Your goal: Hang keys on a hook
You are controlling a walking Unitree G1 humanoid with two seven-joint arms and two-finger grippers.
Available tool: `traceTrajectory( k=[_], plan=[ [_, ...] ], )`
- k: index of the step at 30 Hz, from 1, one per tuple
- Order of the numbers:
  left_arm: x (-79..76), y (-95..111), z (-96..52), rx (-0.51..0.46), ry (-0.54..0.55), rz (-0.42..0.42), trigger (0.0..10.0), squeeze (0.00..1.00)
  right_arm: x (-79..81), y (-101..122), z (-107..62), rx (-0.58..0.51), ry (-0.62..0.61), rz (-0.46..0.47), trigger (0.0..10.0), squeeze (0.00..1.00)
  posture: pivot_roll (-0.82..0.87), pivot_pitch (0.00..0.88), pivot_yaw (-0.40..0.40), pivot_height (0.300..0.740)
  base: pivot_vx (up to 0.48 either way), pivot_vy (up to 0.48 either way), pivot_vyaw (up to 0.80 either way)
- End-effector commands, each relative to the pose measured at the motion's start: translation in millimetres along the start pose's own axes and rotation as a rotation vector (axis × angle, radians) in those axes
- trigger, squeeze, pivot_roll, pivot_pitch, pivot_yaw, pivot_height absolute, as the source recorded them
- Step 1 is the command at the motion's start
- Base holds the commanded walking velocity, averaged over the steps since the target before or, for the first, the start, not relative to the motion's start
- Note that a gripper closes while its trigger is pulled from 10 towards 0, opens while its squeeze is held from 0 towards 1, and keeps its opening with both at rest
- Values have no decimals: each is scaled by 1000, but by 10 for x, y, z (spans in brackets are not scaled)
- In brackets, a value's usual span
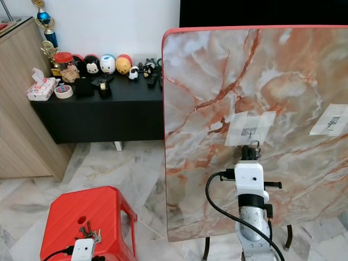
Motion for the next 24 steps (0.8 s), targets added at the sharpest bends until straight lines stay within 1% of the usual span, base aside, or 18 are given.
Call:
traceTrajectory(
  k=[1,6,10,15,22,24],
  plan=[
    [2,-83,-16,30,-2,8,10000,0,-12,-27,6,16,-8,5,10000,0,-25,0,-43,740,0,0,0],
    [7,-86,-15,35,-1,10,10000,0,-26,-22,29,13,-10,2,10000,0,-25,0,-41,740,0,0,0],
    [14,-95,-16,40,1,11,10000,0,-3,-24,57,15,11,-1,10000,0,-28,0,-41,740,0,0,0],
    [16,-107,-19,44,2,11,10000,0,68,-57,77,24,56,-15,10000,0,-24,0,-42,740,0,0,0],
    [4,-120,-21,47,0,10,10000,0,83,-59,96,25,65,-18,10000,0,-23,0,-42,740,0,0,0],
    [-22,-116,-16,47,-2,10,10000,0,81,-50,112,20,69,-23,10000,0,-23,0,-42,740,0,0,0]
  ],
)
Point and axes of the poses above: a point about 5 cm out from each wrist's last joint towards the gripper, its own z axis pointing out of the wrist towards the gripper, its own y axis along the axis of the wrist's last joint, x = y × z, the point moved 6 cm from there along z, pointing out of the wrist towards the gripper
